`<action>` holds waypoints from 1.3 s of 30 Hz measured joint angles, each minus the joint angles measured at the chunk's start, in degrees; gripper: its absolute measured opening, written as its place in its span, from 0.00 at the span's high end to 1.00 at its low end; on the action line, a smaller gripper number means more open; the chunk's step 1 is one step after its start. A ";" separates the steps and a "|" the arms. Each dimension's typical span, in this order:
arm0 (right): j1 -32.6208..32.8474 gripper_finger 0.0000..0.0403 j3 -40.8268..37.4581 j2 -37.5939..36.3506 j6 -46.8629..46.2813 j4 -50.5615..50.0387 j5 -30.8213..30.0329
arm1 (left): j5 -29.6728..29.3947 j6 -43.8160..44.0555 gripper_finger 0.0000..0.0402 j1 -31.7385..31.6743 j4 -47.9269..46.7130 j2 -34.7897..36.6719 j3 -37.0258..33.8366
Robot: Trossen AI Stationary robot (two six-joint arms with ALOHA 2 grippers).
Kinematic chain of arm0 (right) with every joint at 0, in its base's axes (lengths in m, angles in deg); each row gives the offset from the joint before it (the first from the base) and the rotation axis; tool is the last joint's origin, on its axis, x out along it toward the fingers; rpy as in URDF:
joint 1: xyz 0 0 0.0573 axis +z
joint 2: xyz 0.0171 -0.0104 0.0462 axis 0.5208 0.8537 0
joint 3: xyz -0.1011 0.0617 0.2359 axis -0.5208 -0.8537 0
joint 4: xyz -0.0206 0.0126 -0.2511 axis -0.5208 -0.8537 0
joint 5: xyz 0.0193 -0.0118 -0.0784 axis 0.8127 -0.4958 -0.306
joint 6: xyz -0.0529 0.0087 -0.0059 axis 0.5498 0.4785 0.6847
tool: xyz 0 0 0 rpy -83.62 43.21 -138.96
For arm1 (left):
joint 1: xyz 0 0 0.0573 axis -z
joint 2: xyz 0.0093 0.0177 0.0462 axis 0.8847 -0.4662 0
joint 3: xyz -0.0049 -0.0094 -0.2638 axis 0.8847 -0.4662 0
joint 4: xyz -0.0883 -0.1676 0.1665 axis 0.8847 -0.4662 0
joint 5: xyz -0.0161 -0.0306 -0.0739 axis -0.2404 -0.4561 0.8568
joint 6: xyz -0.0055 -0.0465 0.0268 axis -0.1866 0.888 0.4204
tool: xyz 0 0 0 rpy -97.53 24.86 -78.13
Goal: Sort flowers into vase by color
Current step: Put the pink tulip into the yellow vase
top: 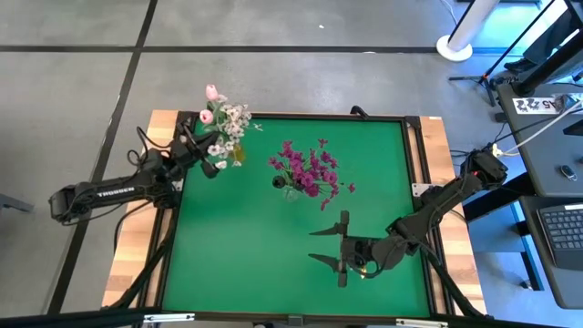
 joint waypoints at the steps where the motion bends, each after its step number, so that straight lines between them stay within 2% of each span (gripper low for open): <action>1: 0.00 0.39 0.00 0.00 -0.19 0.01 0.00 | -0.05 -0.41 1.00 -0.01 0.45 -0.24 0.00; 14: 0.00 0.39 0.00 0.00 -1.31 0.12 0.00 | -0.04 -3.68 1.00 0.00 2.40 -1.10 0.02; 25: 0.00 0.39 -0.02 0.00 -1.42 1.83 0.08 | 0.18 -3.44 1.00 0.01 2.97 -7.12 0.11; 30: 0.00 0.39 -0.02 0.00 -1.29 2.21 1.05 | -0.43 -1.20 1.00 -0.02 3.29 -8.64 0.11; 34: 0.00 0.39 -0.02 0.00 -1.03 2.52 1.07 | -4.83 4.52 1.00 -0.05 3.13 -9.25 0.11; 39: 0.00 0.39 -0.02 0.00 -1.03 2.59 2.00 | -7.16 8.36 1.00 -0.06 3.33 -9.21 0.11</action>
